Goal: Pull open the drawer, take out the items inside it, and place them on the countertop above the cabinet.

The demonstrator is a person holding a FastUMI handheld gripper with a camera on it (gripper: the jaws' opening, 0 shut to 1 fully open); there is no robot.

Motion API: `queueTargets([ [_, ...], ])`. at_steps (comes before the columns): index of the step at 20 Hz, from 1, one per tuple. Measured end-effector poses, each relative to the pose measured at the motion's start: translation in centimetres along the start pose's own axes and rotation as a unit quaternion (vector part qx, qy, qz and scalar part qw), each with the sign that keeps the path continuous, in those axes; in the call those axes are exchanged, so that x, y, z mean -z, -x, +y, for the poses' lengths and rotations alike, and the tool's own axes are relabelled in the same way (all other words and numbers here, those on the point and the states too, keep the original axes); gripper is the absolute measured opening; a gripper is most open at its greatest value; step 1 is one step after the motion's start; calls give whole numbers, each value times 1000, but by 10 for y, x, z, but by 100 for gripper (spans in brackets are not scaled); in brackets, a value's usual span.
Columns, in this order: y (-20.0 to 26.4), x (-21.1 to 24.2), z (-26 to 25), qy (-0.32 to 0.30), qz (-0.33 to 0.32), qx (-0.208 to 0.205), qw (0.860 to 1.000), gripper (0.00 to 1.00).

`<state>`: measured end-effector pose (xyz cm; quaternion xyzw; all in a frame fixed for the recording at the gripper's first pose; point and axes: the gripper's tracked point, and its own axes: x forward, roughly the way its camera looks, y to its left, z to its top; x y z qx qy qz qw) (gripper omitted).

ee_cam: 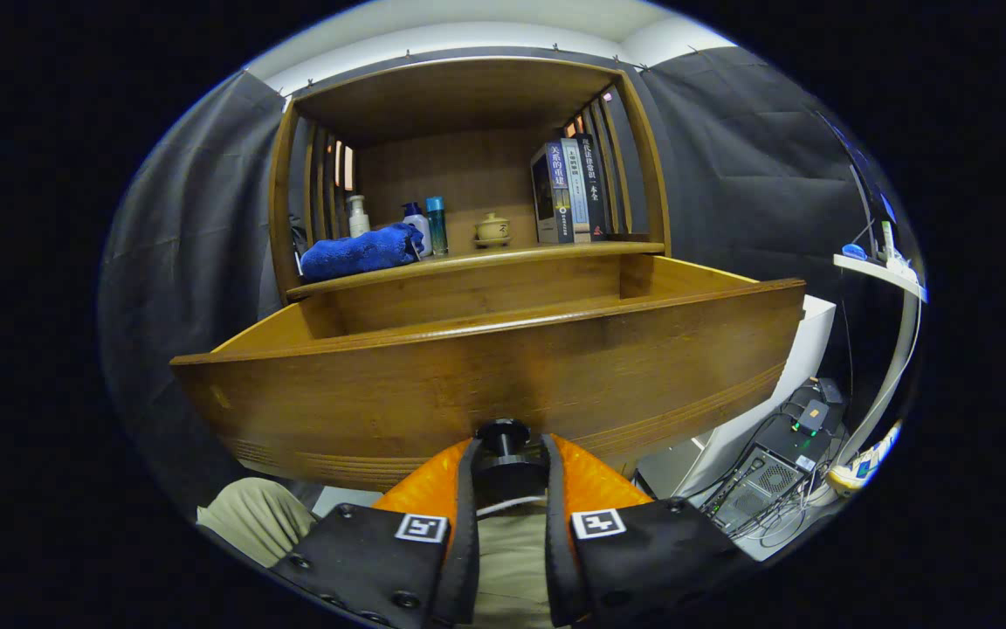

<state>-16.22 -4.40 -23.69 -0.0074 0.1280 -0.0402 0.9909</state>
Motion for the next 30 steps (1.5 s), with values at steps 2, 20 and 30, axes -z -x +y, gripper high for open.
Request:
queueTargets([
  [2, 5, -3, 4, -19, 9, -1, 1000, 45],
  [20, -24, -157, 36, -16, 9, -39, 999, 98],
  [30, -104, -157, 45, 15, 123, -40, 991, 99],
])
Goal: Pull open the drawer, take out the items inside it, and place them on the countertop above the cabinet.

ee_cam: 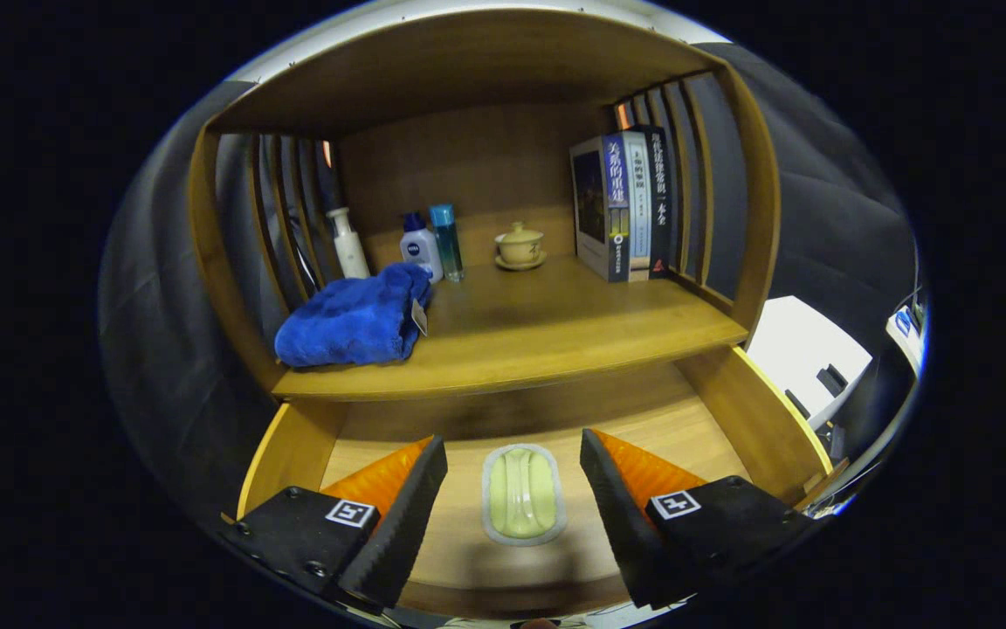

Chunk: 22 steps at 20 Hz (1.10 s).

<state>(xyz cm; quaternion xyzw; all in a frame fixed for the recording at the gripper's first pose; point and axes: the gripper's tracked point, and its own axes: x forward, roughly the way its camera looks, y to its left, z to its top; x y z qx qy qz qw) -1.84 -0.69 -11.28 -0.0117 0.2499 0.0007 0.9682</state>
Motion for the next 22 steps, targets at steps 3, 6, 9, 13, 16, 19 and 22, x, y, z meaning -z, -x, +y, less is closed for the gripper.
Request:
queueTargets([
  [3, -22, 8, 1, 6, 52, -2, 999, 99],
  [6, -41, 20, -4, 10, 100, 6, 995, 99],
  [9, -55, 36, -8, -3, 149, 13, 989, 97],
  [13, -65, 53, -10, -8, 199, 20, 980, 72],
  [16, -67, 65, -11, -8, 234, 21, 972, 62],
  [19, -69, 72, -13, -10, 256, 24, 966, 54],
  [22, -72, 80, -10, -24, 268, 20, 963, 47],
])
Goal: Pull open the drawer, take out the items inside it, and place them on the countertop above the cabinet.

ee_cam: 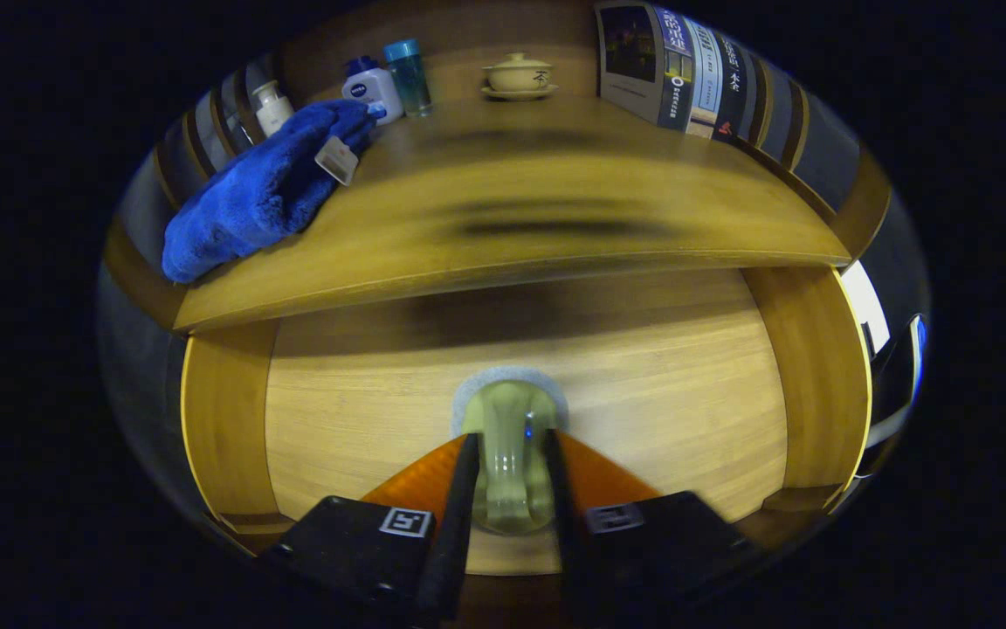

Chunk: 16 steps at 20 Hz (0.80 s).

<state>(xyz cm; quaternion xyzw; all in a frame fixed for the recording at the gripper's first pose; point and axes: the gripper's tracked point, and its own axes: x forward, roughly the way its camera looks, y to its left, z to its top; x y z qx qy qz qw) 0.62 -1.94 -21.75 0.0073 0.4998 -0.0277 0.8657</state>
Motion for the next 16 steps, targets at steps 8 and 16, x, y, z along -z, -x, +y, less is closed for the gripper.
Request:
queueTargets([
  [8, 44, -15, -2, 4, -48, 1, 999, 23],
  [16, 124, -40, 9, 34, -96, -16, 995, 23],
])
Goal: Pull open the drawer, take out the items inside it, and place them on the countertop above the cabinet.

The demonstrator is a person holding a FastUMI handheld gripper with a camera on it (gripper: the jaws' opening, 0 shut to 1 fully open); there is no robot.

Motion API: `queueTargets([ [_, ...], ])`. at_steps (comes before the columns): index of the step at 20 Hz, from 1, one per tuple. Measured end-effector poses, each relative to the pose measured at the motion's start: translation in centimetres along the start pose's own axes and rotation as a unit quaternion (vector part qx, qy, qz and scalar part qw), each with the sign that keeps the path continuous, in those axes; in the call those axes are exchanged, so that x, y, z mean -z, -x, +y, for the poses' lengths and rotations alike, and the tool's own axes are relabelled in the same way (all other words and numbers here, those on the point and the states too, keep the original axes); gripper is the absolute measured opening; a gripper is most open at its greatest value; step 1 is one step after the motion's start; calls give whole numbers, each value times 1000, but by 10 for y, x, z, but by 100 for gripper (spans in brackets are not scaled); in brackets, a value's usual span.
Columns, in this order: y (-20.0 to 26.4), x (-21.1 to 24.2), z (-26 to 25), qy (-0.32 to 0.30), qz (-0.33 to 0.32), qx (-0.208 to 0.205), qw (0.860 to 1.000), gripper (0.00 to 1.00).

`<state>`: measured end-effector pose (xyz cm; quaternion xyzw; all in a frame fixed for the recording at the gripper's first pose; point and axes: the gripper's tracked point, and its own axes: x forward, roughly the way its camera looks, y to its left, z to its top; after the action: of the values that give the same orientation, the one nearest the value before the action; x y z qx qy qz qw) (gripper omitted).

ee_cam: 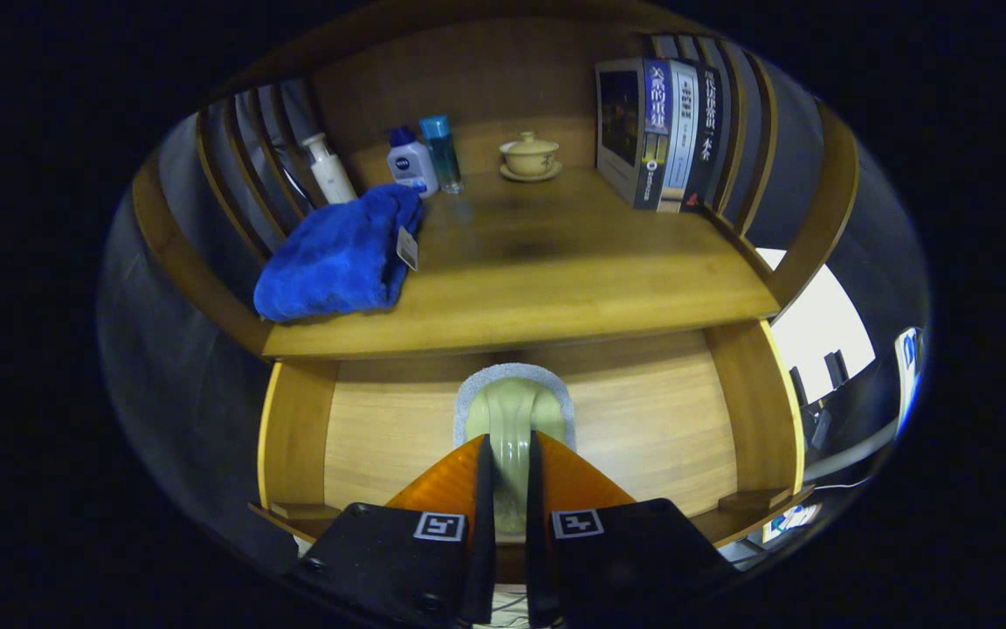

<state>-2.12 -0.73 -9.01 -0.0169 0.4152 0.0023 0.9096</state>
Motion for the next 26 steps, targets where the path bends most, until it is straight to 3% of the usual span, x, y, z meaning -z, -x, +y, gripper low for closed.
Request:
queueTargets([
  [5, 17, -49, 2, 16, -31, 4, 999, 23],
  [10, 4, -89, 15, 29, -38, -1, 999, 23],
  [16, -37, -139, 31, 46, -37, -8, 998, 23],
  [23, -93, -161, 35, 44, -27, -12, 999, 23],
  [26, -87, -168, 36, 43, -43, -14, 998, 28],
])
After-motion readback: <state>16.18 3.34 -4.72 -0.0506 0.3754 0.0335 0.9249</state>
